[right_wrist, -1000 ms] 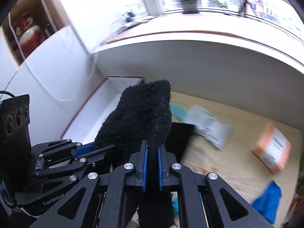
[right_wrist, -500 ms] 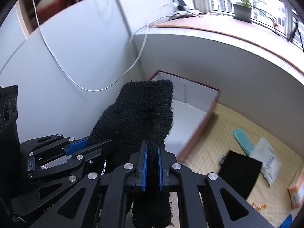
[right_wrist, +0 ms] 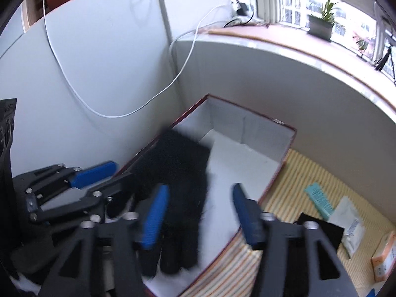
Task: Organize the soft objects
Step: 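Lower the glove into the shoebox and open the right tool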
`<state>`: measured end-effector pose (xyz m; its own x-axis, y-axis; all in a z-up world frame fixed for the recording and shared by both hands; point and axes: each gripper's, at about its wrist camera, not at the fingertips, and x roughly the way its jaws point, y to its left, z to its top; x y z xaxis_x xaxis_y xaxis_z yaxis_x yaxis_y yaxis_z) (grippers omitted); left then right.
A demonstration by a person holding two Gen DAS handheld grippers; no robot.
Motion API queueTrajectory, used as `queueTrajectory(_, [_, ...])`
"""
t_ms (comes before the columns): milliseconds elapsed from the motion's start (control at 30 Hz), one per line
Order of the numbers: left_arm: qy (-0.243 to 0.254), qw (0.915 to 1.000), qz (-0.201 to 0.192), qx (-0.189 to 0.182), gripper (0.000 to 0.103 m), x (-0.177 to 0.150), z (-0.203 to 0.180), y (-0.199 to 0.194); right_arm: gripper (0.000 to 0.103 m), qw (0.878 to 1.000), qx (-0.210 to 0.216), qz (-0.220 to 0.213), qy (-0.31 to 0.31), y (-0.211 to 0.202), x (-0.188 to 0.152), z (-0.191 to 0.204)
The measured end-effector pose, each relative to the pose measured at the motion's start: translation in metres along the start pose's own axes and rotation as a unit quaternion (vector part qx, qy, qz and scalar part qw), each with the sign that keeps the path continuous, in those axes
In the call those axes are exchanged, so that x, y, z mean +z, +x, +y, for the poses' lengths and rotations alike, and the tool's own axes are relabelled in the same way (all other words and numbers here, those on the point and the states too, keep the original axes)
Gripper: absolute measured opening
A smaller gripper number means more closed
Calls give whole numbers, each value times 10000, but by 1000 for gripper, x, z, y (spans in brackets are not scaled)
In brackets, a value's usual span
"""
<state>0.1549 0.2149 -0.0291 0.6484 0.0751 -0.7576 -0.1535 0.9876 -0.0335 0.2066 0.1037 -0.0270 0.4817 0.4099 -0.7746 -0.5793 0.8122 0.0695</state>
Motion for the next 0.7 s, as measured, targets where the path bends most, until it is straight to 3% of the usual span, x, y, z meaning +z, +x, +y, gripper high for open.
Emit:
queueTrajectory(300, [-14,9999,-113,-30,42,-3,-7,-6,65,9992,-320,-236,-98,-23,-13,-15])
queueTrajectory(400, [2,9997,-154,-164,42,-3,-17,-10,65,9994,-248,-214,-71,-35,-23,-26])
queueTrajectory(700, [284,9964,-194,-775,42,-20,-69,-29,65,9957,-574,-347,638,-102,-84,-105])
